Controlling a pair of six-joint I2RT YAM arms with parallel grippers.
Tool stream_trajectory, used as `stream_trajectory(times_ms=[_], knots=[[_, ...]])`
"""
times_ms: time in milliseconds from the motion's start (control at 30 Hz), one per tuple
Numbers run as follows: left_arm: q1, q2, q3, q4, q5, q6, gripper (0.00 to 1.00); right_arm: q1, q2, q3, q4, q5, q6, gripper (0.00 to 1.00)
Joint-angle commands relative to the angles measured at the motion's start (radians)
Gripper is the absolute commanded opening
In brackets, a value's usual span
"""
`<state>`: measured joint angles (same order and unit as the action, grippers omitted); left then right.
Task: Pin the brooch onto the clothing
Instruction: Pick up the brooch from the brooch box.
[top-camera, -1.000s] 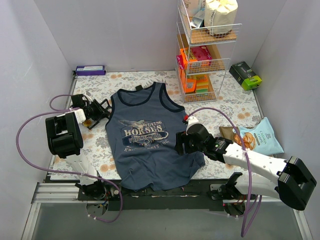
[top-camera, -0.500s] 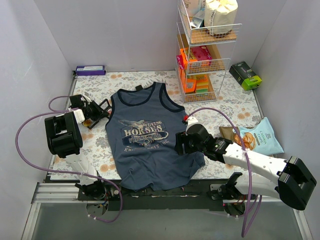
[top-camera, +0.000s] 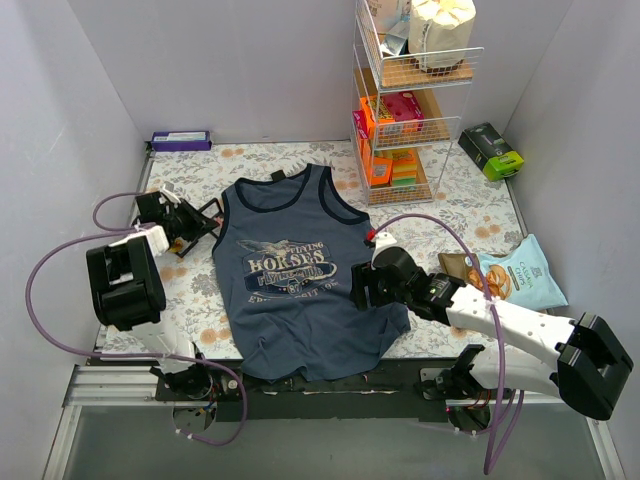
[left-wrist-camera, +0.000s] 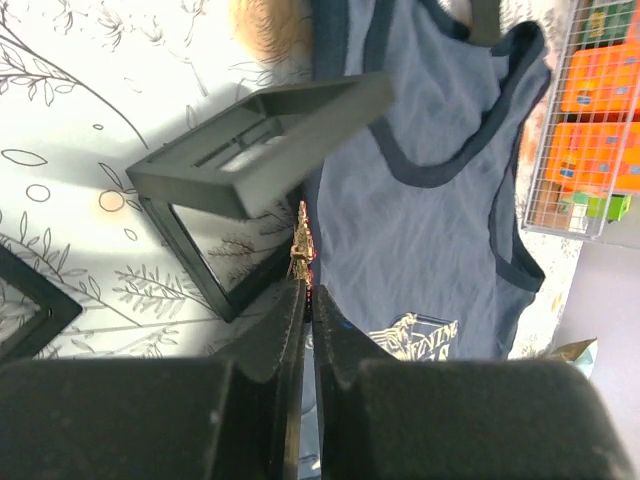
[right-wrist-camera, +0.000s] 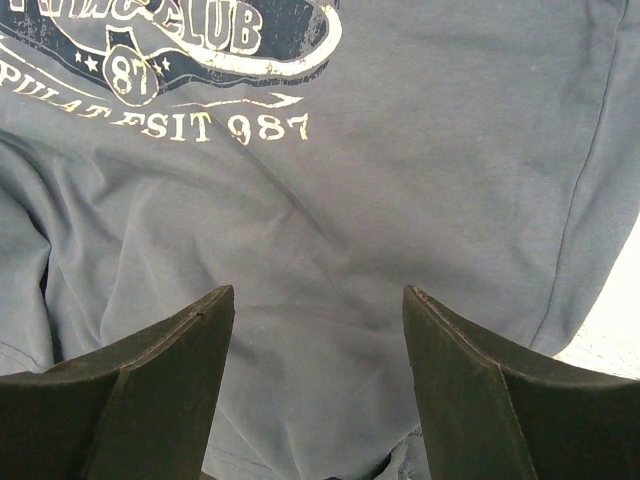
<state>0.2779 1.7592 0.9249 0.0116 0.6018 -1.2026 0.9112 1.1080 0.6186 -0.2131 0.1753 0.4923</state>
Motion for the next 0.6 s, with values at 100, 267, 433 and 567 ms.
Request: stream_trajectory(times_ms=[100, 267, 433, 567], knots=[[0.004, -0.240, -0.063, 0.022, -0.051, 0.006, 0.00, 0.009, -0.008, 0.089, -0.012, 0.026, -0.052, 0.73], [0.004, -0.390, -0.095, -0.051, -0.111, 0.011, 0.00, 0.037, 0.047, 0.180, -0.005, 0.041, -0.133, 0.71], [-0.012, -0.533, -0.130, -0.137, -0.070, -0.031, 0.00, 0.142, 0.127, 0.292, 0.032, 0.124, -0.222, 0.71], [-0.117, -0.642, -0.178, -0.179, -0.030, -0.130, 0.00, 0.218, 0.179, 0.365, 0.099, 0.162, -0.291, 0.72]])
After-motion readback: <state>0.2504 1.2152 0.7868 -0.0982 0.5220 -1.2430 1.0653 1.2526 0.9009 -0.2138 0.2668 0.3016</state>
